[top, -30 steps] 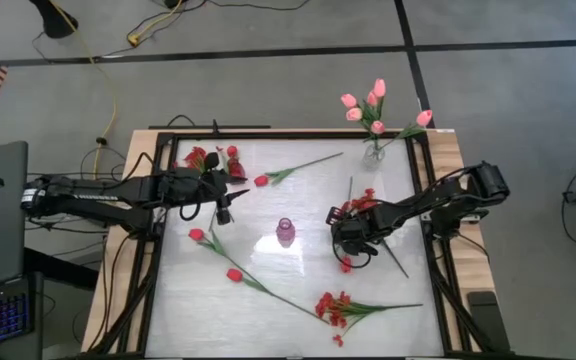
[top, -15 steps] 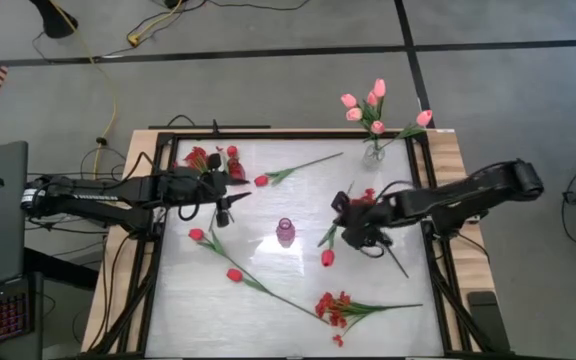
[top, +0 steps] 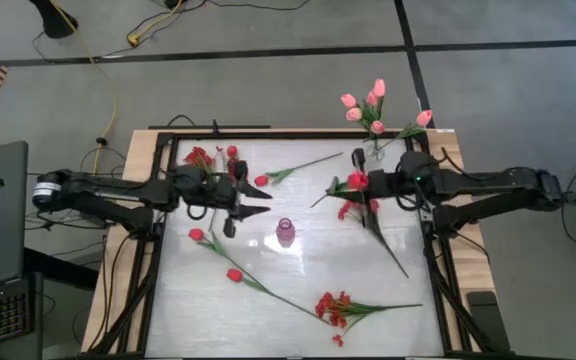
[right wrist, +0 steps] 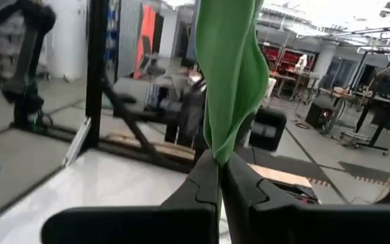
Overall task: Sort flowers into vase by color
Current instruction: Put the red flower into the red vase
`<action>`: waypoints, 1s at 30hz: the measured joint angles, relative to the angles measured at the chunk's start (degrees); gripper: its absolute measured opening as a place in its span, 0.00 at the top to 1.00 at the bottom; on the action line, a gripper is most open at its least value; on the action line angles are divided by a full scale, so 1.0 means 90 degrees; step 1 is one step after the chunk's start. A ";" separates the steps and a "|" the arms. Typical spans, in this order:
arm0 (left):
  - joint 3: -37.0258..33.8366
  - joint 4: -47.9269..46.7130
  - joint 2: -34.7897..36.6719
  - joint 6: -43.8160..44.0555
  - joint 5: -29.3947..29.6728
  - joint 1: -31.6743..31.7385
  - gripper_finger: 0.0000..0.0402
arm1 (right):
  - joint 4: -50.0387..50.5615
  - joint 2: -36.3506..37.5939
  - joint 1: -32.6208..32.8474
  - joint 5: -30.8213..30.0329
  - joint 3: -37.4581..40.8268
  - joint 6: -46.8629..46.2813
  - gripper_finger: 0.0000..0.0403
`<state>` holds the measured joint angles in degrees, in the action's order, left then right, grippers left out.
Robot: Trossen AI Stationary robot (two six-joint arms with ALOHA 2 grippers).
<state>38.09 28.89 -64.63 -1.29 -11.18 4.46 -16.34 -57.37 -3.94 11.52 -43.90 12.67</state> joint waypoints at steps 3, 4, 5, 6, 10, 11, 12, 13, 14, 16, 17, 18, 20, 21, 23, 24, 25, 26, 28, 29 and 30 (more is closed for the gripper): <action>0.0130 0.0549 -0.0617 0.0113 -0.0064 -0.0002 0.69 | -0.0441 -0.0297 -0.0090 0.0073 0.0005 -0.0291 0.93; 0.0221 0.0591 -0.0794 0.0117 -0.0062 -0.0002 0.69 | -0.0621 -0.0412 -0.0088 0.0076 0.0005 -0.0356 0.92; 0.0329 0.0553 -0.0935 0.0115 -0.0060 0.0011 0.69 | -0.0820 -0.0542 -0.0085 0.0076 0.0005 -0.0408 0.92; 0.0472 0.0523 -0.1083 0.0093 -0.0050 0.0025 0.69 | -0.0990 -0.0658 -0.0080 0.0078 0.0005 -0.0474 0.91; 0.0999 0.0256 -0.1514 -0.0087 -0.0039 0.0052 0.69 | -0.1533 -0.1086 0.0027 0.0081 0.0005 -0.0685 0.91; 0.1123 0.0171 -0.1605 -0.0147 -0.0030 0.0052 0.69 | -0.1597 -0.1160 0.0051 0.0081 0.0005 -0.0691 0.91; 0.1215 0.0044 -0.1663 -0.0193 -0.0030 0.0052 0.69 | -0.1704 -0.1236 0.0071 0.0081 0.0007 -0.0689 0.91; 0.1334 -0.0046 -0.1743 -0.0229 -0.0032 0.0052 0.69 | -0.1780 -0.1289 0.0077 0.0084 0.0007 -0.0657 0.92; 0.1469 -0.0109 -0.1831 -0.0256 -0.0031 0.0052 0.69 | -0.1799 -0.1336 0.0077 0.0084 0.0007 -0.0600 0.92; 0.1710 -0.0466 -0.1982 -0.0322 -0.0029 0.0060 0.69 | -0.1928 -0.1451 0.0077 0.0086 0.0007 -0.0525 0.92; 0.1816 -0.0638 -0.2066 -0.0366 -0.0029 0.0073 0.69 | -0.1993 -0.1497 0.0075 0.0084 0.0007 -0.0525 0.91; 0.1915 -0.0730 -0.2158 -0.0390 -0.0011 0.0081 0.69 | -0.2041 -0.1539 0.0070 0.0084 0.0007 -0.0525 0.91; 0.2067 -0.0881 -0.2290 -0.0382 -0.0019 0.0083 0.69 | -0.2228 -0.1621 0.0070 0.0081 0.0007 -0.0521 0.91; 0.2148 -0.0914 -0.2354 -0.0373 -0.0031 0.0088 0.69 | -0.2258 -0.1651 0.0070 0.0083 0.0007 -0.0515 0.91; 0.2246 -0.0954 -0.2422 -0.0402 -0.0047 0.0083 0.69 | -0.2226 -0.1678 0.0051 0.0084 0.0007 -0.0465 0.91; 0.2249 -0.1006 -0.2422 -0.0416 -0.0047 0.0083 0.69 | -0.2163 -0.1678 0.0049 0.0082 0.0007 -0.0420 0.91; 0.2249 -0.1008 -0.2422 -0.0422 -0.0049 0.0083 0.69 | -0.2134 -0.1678 0.0046 0.0073 0.0007 -0.0394 0.91; 0.2251 -0.1010 -0.2422 -0.0426 -0.0049 0.0081 0.69 | -0.2117 -0.1678 0.0048 0.0071 0.0007 -0.0382 0.91; 0.2251 -0.1059 -0.2396 -0.0426 -0.0042 0.0109 0.69 | -0.2110 -0.1678 0.0046 0.0069 0.0007 -0.0370 0.91; 0.2251 -0.1061 -0.2374 -0.0425 -0.0042 0.0117 0.69 | -0.2103 -0.1678 0.0047 0.0069 0.0007 -0.0361 0.91; 0.2251 -0.1053 -0.2354 -0.0421 -0.0039 0.0119 0.69 | -0.2096 -0.1678 0.0048 0.0069 0.0007 -0.0354 0.91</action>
<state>58.35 19.41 -85.82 -5.08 -11.53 5.53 -35.20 -72.47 -3.51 12.14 -43.83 9.48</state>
